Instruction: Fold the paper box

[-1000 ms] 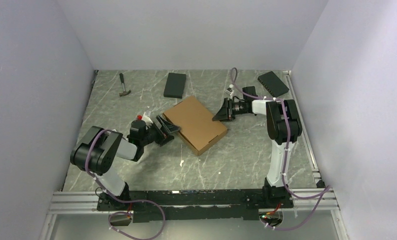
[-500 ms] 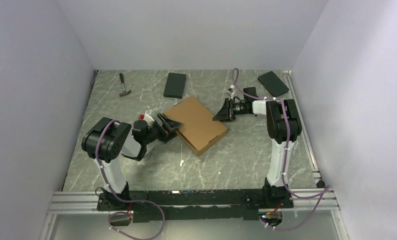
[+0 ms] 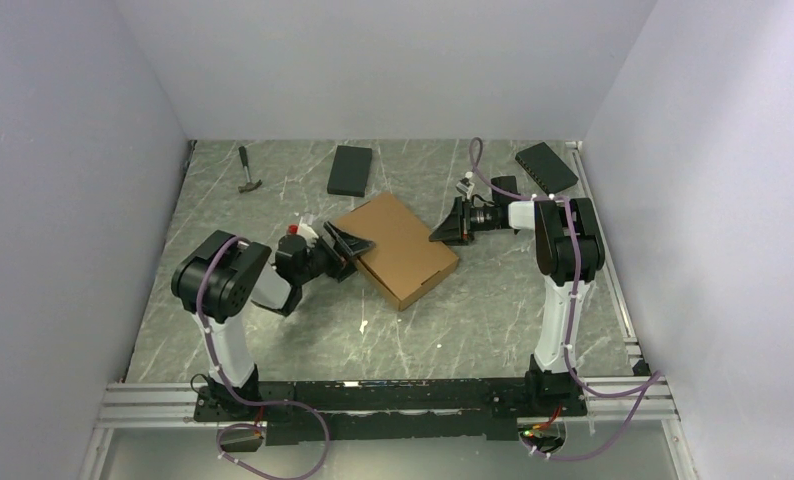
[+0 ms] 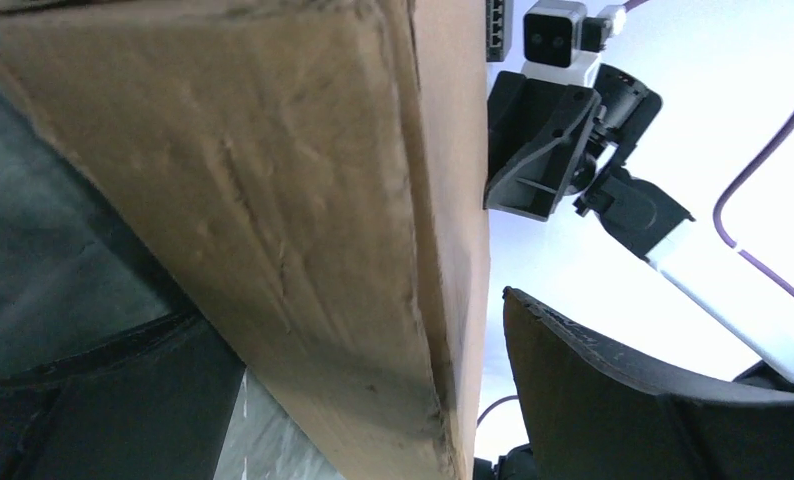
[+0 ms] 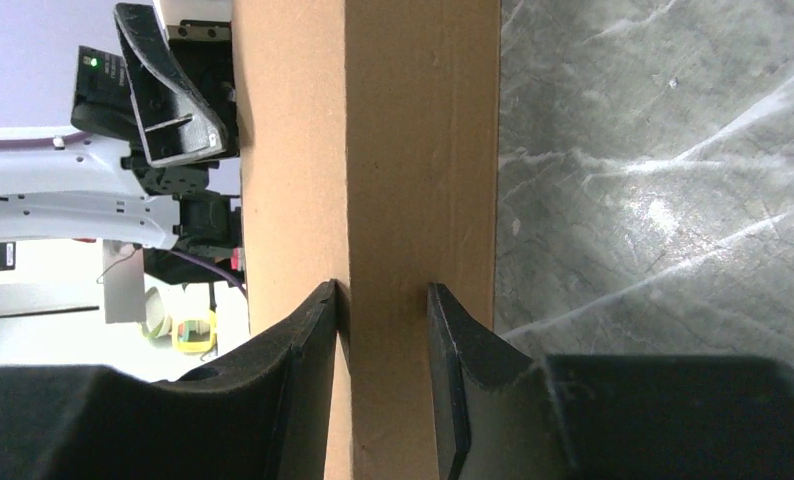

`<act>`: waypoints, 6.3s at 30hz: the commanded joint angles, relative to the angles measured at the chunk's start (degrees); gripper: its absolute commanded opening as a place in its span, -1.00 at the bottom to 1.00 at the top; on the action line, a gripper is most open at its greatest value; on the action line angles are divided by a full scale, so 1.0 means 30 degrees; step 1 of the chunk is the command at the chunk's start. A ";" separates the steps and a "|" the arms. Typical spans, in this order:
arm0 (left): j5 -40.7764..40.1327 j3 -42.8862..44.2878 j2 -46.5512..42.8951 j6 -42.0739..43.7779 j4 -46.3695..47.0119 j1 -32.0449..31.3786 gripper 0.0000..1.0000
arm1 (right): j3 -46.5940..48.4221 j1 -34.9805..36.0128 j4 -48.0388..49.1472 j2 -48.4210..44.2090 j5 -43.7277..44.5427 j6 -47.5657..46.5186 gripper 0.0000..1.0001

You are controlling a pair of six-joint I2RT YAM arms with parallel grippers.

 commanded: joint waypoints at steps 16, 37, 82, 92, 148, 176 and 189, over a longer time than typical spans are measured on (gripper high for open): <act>-0.2587 0.2366 -0.8685 0.5012 -1.4361 -0.0421 0.13 | 0.1404 -0.0273 -0.6663 -0.4315 0.1604 -0.6857 0.76; -0.6581 1.9350 -0.8138 1.7754 -3.9474 -0.0838 -0.60 | -0.3995 -0.1533 -0.5516 -1.6563 0.3472 -0.7329 0.98; -1.4026 2.9786 0.3770 1.7471 -4.1287 -1.0945 0.85 | -0.4296 -0.5576 -0.5910 -1.6736 0.2074 -0.7970 0.98; -0.8026 2.7439 0.0999 1.8047 -3.8129 -1.0918 0.99 | -0.4172 -0.5664 -0.6208 -1.6548 0.2151 -0.8264 0.98; -0.3109 2.5113 -0.0034 1.7989 -3.5292 -0.9964 0.99 | -0.7344 -0.1731 0.8803 -0.9038 0.2191 0.7703 -0.28; -1.2118 3.0068 0.1771 1.7181 -4.0333 -1.2431 0.99 | -0.7248 -0.0860 0.8300 -0.9301 0.2338 0.7190 -0.27; -1.0971 2.4767 -0.3117 1.6206 -3.7442 -1.1640 0.99 | -0.5202 -0.0830 0.2534 -0.7544 0.5195 0.2021 -0.13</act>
